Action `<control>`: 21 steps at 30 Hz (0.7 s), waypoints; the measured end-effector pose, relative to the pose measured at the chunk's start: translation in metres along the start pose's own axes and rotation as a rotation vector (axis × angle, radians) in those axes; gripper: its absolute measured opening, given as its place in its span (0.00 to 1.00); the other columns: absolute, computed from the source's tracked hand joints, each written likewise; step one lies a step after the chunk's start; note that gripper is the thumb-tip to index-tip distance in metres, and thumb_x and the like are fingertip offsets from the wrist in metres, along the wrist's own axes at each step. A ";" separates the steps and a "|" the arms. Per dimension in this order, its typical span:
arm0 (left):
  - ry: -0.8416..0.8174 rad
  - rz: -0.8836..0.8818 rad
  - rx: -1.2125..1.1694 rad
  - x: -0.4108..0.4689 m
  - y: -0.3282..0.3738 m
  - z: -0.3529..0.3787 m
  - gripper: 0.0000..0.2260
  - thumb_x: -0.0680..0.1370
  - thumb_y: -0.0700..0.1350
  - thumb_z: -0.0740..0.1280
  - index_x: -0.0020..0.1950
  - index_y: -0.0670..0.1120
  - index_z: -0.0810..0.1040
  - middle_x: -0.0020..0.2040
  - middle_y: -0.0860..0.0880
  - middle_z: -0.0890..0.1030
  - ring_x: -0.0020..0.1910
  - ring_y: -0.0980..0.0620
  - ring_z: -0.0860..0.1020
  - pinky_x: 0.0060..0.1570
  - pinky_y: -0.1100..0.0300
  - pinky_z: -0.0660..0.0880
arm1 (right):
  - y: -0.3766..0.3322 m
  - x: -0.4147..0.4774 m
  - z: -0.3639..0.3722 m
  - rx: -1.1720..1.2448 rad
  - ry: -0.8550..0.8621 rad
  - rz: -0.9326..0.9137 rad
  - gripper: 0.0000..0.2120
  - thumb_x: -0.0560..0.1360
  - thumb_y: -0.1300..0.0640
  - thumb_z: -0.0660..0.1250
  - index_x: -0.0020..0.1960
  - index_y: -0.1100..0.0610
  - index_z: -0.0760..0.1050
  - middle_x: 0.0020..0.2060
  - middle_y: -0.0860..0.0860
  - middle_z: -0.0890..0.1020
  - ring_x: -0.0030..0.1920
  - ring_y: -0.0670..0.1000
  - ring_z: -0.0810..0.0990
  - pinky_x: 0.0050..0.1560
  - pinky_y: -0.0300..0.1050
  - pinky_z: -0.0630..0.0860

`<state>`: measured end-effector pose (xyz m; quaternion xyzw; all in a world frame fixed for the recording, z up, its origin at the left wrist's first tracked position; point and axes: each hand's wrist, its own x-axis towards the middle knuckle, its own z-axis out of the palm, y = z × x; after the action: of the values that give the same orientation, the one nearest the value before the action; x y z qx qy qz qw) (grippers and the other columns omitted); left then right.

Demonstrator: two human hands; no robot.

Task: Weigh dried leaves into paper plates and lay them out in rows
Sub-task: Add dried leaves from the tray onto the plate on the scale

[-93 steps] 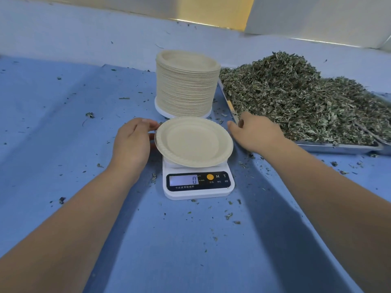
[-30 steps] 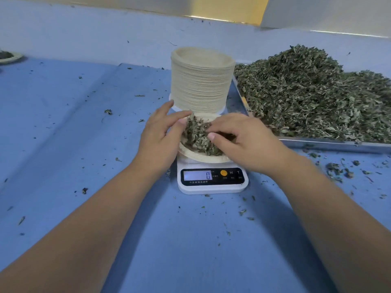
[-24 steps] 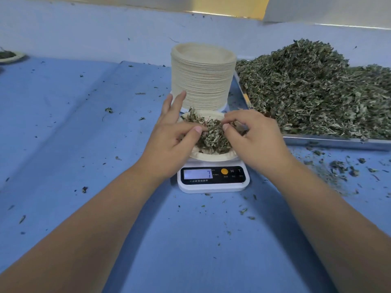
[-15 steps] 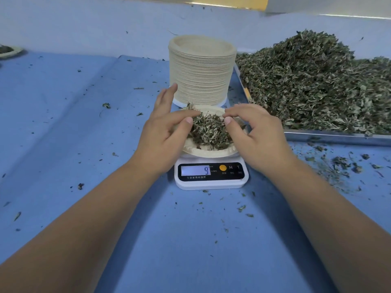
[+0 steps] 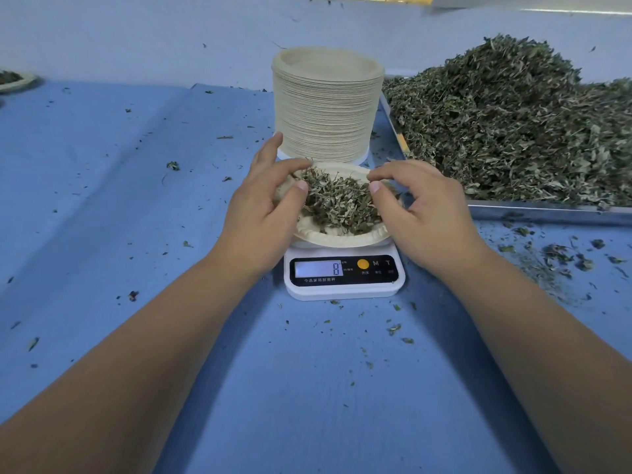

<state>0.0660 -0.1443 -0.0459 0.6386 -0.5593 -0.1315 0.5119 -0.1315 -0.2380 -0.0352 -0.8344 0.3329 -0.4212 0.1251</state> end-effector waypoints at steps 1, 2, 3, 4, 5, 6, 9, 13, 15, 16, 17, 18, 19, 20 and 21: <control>-0.004 0.018 0.009 0.000 0.001 0.000 0.15 0.84 0.45 0.62 0.68 0.57 0.78 0.83 0.57 0.56 0.68 0.81 0.59 0.65 0.79 0.56 | 0.000 0.000 -0.001 0.007 -0.007 0.005 0.12 0.79 0.52 0.64 0.55 0.54 0.83 0.49 0.48 0.83 0.55 0.47 0.78 0.56 0.45 0.75; -0.011 0.038 0.018 0.000 0.001 -0.001 0.16 0.84 0.46 0.62 0.70 0.58 0.77 0.83 0.56 0.55 0.69 0.80 0.57 0.63 0.82 0.55 | 0.000 0.000 -0.002 0.029 -0.016 0.000 0.11 0.79 0.53 0.65 0.55 0.55 0.84 0.50 0.48 0.83 0.56 0.47 0.78 0.57 0.46 0.75; -0.022 0.060 0.024 0.001 0.002 -0.001 0.16 0.84 0.46 0.62 0.70 0.59 0.77 0.83 0.56 0.54 0.74 0.75 0.54 0.65 0.81 0.54 | 0.000 0.000 -0.002 0.069 -0.030 -0.022 0.11 0.79 0.54 0.65 0.55 0.55 0.84 0.50 0.48 0.84 0.58 0.47 0.78 0.59 0.47 0.75; -0.038 0.084 0.029 0.000 0.003 -0.001 0.16 0.83 0.46 0.61 0.70 0.58 0.78 0.84 0.55 0.53 0.79 0.68 0.52 0.69 0.77 0.53 | -0.001 0.000 -0.002 0.114 -0.047 -0.058 0.10 0.79 0.55 0.66 0.55 0.56 0.84 0.51 0.48 0.84 0.60 0.48 0.79 0.62 0.48 0.74; -0.057 0.111 0.033 0.000 0.003 -0.001 0.17 0.83 0.46 0.61 0.69 0.57 0.79 0.84 0.54 0.53 0.81 0.62 0.50 0.74 0.72 0.53 | -0.001 -0.001 -0.002 0.151 -0.070 -0.095 0.10 0.79 0.57 0.67 0.55 0.57 0.85 0.53 0.48 0.85 0.62 0.49 0.78 0.65 0.50 0.73; -0.075 0.134 0.033 0.000 0.004 -0.001 0.17 0.82 0.46 0.61 0.67 0.55 0.81 0.84 0.52 0.54 0.82 0.58 0.49 0.77 0.66 0.52 | -0.003 -0.002 -0.001 0.168 -0.095 -0.120 0.09 0.79 0.57 0.67 0.55 0.57 0.85 0.53 0.48 0.85 0.64 0.49 0.78 0.68 0.50 0.72; -0.101 0.150 0.002 -0.002 0.002 0.000 0.15 0.80 0.44 0.61 0.61 0.53 0.84 0.83 0.51 0.57 0.83 0.55 0.49 0.80 0.59 0.50 | -0.007 -0.003 0.003 0.145 -0.135 -0.143 0.09 0.78 0.58 0.68 0.55 0.57 0.85 0.54 0.48 0.85 0.65 0.49 0.78 0.69 0.51 0.71; -0.065 0.078 -0.084 -0.001 -0.001 0.000 0.14 0.79 0.42 0.61 0.54 0.53 0.86 0.82 0.52 0.62 0.82 0.58 0.51 0.74 0.68 0.51 | -0.012 -0.006 0.003 0.202 -0.116 -0.085 0.09 0.77 0.58 0.68 0.54 0.56 0.85 0.53 0.45 0.85 0.59 0.44 0.80 0.65 0.52 0.74; -0.005 0.064 -0.118 0.001 -0.003 -0.002 0.15 0.78 0.44 0.61 0.55 0.52 0.86 0.81 0.53 0.64 0.82 0.59 0.53 0.71 0.74 0.53 | -0.014 -0.007 0.002 0.175 -0.079 -0.059 0.10 0.77 0.57 0.68 0.56 0.53 0.84 0.53 0.42 0.84 0.58 0.42 0.79 0.65 0.51 0.72; 0.022 0.053 -0.138 0.002 -0.003 -0.003 0.15 0.78 0.44 0.60 0.56 0.52 0.85 0.81 0.54 0.64 0.81 0.60 0.54 0.69 0.76 0.54 | -0.015 -0.007 0.001 0.170 -0.068 -0.041 0.11 0.77 0.55 0.67 0.56 0.51 0.84 0.53 0.40 0.84 0.57 0.40 0.78 0.65 0.50 0.72; 0.040 0.035 -0.158 0.002 -0.003 -0.003 0.15 0.78 0.45 0.60 0.57 0.54 0.85 0.80 0.56 0.64 0.81 0.61 0.55 0.68 0.77 0.55 | -0.015 -0.006 0.001 0.156 -0.063 -0.021 0.11 0.78 0.54 0.67 0.57 0.50 0.83 0.53 0.38 0.83 0.55 0.38 0.77 0.63 0.49 0.73; 0.049 0.012 -0.178 0.002 -0.004 -0.003 0.15 0.78 0.46 0.60 0.57 0.55 0.84 0.80 0.56 0.64 0.80 0.63 0.56 0.68 0.76 0.56 | -0.015 -0.005 0.001 0.121 -0.065 0.002 0.11 0.78 0.53 0.67 0.59 0.48 0.82 0.52 0.37 0.81 0.54 0.38 0.76 0.62 0.48 0.73; 0.056 -0.011 -0.199 0.002 -0.005 -0.002 0.15 0.77 0.46 0.60 0.57 0.56 0.84 0.80 0.57 0.64 0.79 0.64 0.57 0.68 0.75 0.57 | -0.015 -0.003 0.001 0.072 -0.081 0.031 0.12 0.79 0.51 0.66 0.61 0.46 0.81 0.52 0.37 0.80 0.53 0.38 0.76 0.62 0.49 0.73; 0.065 -0.031 -0.218 0.003 -0.006 -0.002 0.15 0.77 0.46 0.60 0.57 0.56 0.84 0.79 0.59 0.64 0.78 0.67 0.59 0.68 0.74 0.58 | -0.014 -0.001 0.001 0.022 -0.108 0.063 0.13 0.80 0.49 0.65 0.64 0.45 0.78 0.52 0.37 0.79 0.53 0.40 0.76 0.63 0.52 0.73; 0.075 -0.051 -0.236 0.004 -0.008 -0.002 0.16 0.77 0.46 0.60 0.58 0.55 0.84 0.79 0.59 0.64 0.75 0.71 0.61 0.67 0.75 0.59 | -0.015 0.000 0.001 -0.014 -0.142 0.088 0.15 0.80 0.46 0.64 0.66 0.44 0.76 0.53 0.38 0.79 0.51 0.41 0.76 0.64 0.55 0.72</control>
<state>0.0729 -0.1478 -0.0498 0.5925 -0.5040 -0.1855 0.6004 -0.1236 -0.2274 -0.0286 -0.8476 0.3626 -0.3526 0.1608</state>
